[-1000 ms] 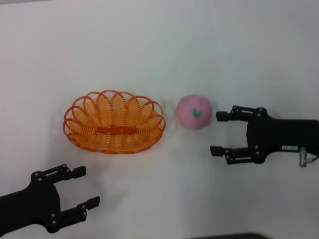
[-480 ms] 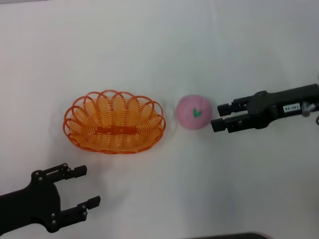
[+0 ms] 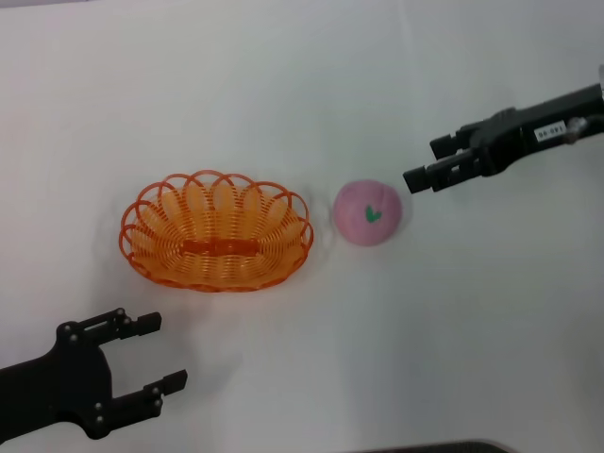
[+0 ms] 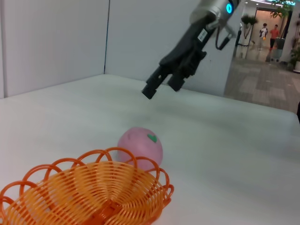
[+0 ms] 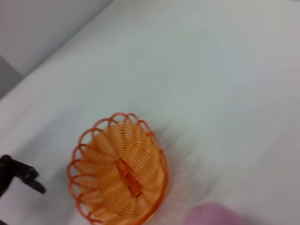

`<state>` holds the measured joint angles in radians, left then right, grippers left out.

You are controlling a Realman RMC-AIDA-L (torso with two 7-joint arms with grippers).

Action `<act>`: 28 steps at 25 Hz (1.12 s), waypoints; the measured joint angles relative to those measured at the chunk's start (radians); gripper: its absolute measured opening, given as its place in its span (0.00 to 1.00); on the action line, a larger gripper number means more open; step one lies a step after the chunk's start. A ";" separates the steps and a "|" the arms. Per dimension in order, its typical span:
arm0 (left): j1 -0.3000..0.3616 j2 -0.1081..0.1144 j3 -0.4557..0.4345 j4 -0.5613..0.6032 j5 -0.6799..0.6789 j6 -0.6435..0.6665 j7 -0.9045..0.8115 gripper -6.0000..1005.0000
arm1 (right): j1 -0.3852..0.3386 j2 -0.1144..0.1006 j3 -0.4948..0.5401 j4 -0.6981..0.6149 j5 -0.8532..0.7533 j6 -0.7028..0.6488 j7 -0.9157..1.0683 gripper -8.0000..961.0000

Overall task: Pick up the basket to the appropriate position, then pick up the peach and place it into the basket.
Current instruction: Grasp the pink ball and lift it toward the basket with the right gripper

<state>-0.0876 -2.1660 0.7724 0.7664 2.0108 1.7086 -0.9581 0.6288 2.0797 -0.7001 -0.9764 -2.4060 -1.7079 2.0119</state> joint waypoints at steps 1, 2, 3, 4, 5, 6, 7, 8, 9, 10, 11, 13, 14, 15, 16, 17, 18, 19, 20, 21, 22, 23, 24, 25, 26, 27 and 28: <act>0.000 0.000 -0.002 0.000 0.000 0.001 0.000 0.70 | 0.008 0.001 -0.006 -0.005 -0.011 0.004 0.001 0.96; 0.000 0.000 -0.004 0.001 0.001 0.001 -0.001 0.70 | 0.020 0.003 -0.015 -0.009 -0.026 0.010 0.003 0.97; 0.000 0.000 -0.006 0.001 0.001 0.001 -0.001 0.70 | 0.028 0.004 -0.023 -0.011 -0.041 0.017 0.003 0.98; -0.001 0.000 -0.007 0.001 0.001 0.002 -0.002 0.70 | 0.040 0.006 -0.040 -0.011 -0.056 0.029 0.005 0.98; -0.001 0.000 -0.008 0.001 0.002 0.002 -0.003 0.70 | 0.048 0.008 -0.056 -0.012 -0.066 0.043 0.008 0.99; -0.001 0.000 -0.009 0.001 0.002 0.002 -0.003 0.70 | 0.055 0.009 -0.076 -0.012 -0.074 0.055 0.013 0.99; -0.001 0.000 -0.009 0.002 0.002 0.002 -0.004 0.70 | 0.061 0.011 -0.107 -0.012 -0.083 0.078 0.024 0.99; -0.001 0.000 -0.010 0.003 0.002 0.001 -0.004 0.70 | 0.065 0.012 -0.136 -0.013 -0.090 0.095 0.034 0.99; -0.001 0.000 -0.010 0.003 0.002 0.001 -0.004 0.70 | 0.069 0.013 -0.162 -0.013 -0.096 0.112 0.043 0.99; -0.001 0.001 -0.010 0.003 0.002 0.001 -0.004 0.70 | 0.073 0.015 -0.190 -0.013 -0.101 0.125 0.051 0.99; -0.001 0.001 -0.010 0.003 0.002 0.001 -0.005 0.70 | 0.078 0.017 -0.213 -0.013 -0.105 0.136 0.056 0.99; -0.001 0.001 -0.011 0.004 0.002 0.001 -0.005 0.70 | 0.085 0.019 -0.244 -0.013 -0.108 0.149 0.058 0.99; -0.001 0.001 -0.011 0.004 0.002 -0.001 -0.005 0.70 | 0.087 0.020 -0.259 -0.013 -0.108 0.155 0.059 0.99; -0.002 0.002 -0.011 0.004 0.001 -0.003 -0.005 0.70 | 0.090 0.021 -0.273 -0.013 -0.106 0.164 0.059 0.99; -0.002 0.002 -0.012 0.004 -0.001 -0.005 -0.005 0.70 | 0.091 0.021 -0.283 -0.011 -0.104 0.172 0.059 0.99; -0.004 0.002 -0.012 0.004 -0.002 -0.008 -0.005 0.70 | 0.093 0.022 -0.291 -0.007 -0.102 0.176 0.059 0.99; -0.007 0.002 -0.012 0.004 -0.004 -0.012 -0.005 0.70 | 0.096 0.022 -0.304 0.000 -0.099 0.183 0.059 0.99; -0.011 0.002 -0.012 0.003 -0.005 -0.015 -0.005 0.70 | 0.099 0.022 -0.315 0.007 -0.097 0.186 0.059 0.99; -0.014 0.002 -0.012 0.002 -0.006 -0.021 -0.005 0.70 | 0.102 0.022 -0.329 0.015 -0.096 0.190 0.060 0.99; -0.018 0.002 -0.012 0.000 -0.008 -0.025 -0.006 0.70 | 0.103 0.022 -0.336 0.019 -0.095 0.191 0.061 0.99; -0.022 0.001 -0.012 -0.003 -0.009 -0.029 -0.008 0.70 | 0.105 0.022 -0.347 0.024 -0.093 0.196 0.064 0.99; -0.025 0.001 -0.012 -0.005 -0.010 -0.032 -0.013 0.70 | 0.106 0.022 -0.358 0.027 -0.091 0.201 0.067 0.99; -0.029 0.000 -0.012 -0.006 -0.011 -0.034 -0.020 0.70 | 0.106 0.022 -0.369 0.031 -0.089 0.205 0.069 0.99; -0.033 0.000 -0.012 -0.006 -0.011 -0.036 -0.029 0.70 | 0.106 0.022 -0.377 0.034 -0.086 0.207 0.071 0.99; -0.038 0.000 -0.012 -0.006 -0.011 -0.038 -0.040 0.70 | 0.106 0.022 -0.387 0.040 -0.081 0.211 0.072 0.99; -0.043 0.000 -0.012 -0.006 -0.011 -0.040 -0.050 0.70 | 0.107 0.022 -0.396 0.045 -0.077 0.213 0.072 0.99; -0.045 0.000 -0.012 -0.006 -0.011 -0.040 -0.053 0.70 | 0.107 0.022 -0.404 0.049 -0.073 0.216 0.072 0.99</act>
<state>-0.1322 -2.1656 0.7608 0.7603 1.9995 1.6685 -1.0108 0.7355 2.1015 -1.1041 -0.9279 -2.4791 -1.4916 2.0839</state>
